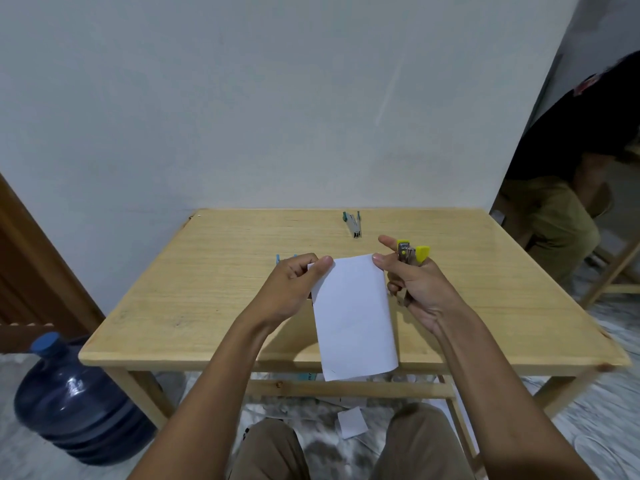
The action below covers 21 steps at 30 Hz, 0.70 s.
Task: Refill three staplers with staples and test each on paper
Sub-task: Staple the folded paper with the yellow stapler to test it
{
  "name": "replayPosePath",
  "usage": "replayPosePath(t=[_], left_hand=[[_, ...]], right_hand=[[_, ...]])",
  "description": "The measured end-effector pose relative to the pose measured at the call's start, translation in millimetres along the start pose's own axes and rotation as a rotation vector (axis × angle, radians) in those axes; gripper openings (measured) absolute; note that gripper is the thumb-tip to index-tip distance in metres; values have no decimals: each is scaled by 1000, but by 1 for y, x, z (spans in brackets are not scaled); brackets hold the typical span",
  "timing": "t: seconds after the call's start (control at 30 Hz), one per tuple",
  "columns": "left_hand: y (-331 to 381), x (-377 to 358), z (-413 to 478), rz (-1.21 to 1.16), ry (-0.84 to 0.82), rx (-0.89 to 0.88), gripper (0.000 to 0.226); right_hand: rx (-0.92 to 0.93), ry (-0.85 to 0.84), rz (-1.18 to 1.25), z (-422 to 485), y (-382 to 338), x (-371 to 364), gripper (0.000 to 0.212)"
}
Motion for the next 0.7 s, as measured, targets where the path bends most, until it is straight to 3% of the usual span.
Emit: replayPosePath(t=[0.13,0.23,0.43,0.53,0.6,0.7], left_hand=[[-2,-4,0,-42,45,14,49],[-10,-4,0,-167,73,62,36],[-5,3,-3,-47,57,20,34],[0,2,-3,-101,73,37,37],[-2,1,-3,-166,68,80,27],[-7,4,-5,-109,68,77,20]], right_hand=[[32,34,11,-2,3,-2,17],[59,89,-27,-3,3,-2,15],[50,-44,-407,-13,-7,4,1],[96,-15,-446,-11,-10,3,7],[111,40,-399,-11,-9,2,6],[112,-26,-460,-14,-6,3,10]])
Point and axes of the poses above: each hand's wrist, its own z-axis towards the middle knuckle, its own x-axis out of the back of the hand, y = z × x, the point moved 2 cm from there along z, towards the middle knuckle, and after that the axes turned 5 degrees about -y, right-handed, at the moved point
